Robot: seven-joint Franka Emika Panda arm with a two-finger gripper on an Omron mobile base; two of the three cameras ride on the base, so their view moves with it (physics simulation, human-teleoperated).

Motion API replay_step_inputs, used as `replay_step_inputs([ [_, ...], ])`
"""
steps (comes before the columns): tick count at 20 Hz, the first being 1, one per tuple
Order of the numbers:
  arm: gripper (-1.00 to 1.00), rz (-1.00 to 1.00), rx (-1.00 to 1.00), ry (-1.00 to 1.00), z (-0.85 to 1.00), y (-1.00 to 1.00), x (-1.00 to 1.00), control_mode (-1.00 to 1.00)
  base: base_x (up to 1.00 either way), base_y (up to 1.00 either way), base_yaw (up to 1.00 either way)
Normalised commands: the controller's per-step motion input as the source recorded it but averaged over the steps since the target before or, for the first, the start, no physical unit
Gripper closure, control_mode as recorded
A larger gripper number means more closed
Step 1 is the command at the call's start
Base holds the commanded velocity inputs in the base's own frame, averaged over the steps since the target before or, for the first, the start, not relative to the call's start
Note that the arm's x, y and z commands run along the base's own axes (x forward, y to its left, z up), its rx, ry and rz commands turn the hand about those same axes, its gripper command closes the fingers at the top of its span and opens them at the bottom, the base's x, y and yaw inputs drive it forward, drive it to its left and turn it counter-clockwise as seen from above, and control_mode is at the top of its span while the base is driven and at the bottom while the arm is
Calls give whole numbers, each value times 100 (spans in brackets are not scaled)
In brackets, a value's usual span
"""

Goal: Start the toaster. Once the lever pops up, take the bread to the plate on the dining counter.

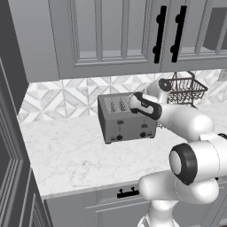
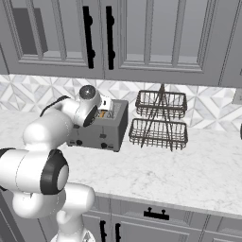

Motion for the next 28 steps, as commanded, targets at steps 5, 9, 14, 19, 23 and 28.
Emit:
replay_step_inputs([
  [5,-100,0,0,0,0,0,0,-100,0,0,0],
  [9,-100,0,0,0,0,0,0,-100,0,0,0],
  [14,-100,0,0,0,0,0,0,-100,0,0,0],
  [19,-100,0,0,0,0,0,0,-100,0,0,0],
  [23,-100,0,0,0,0,0,0,-100,0,0,0],
  [28,-100,0,0,0,0,0,0,-100,0,0,0],
])
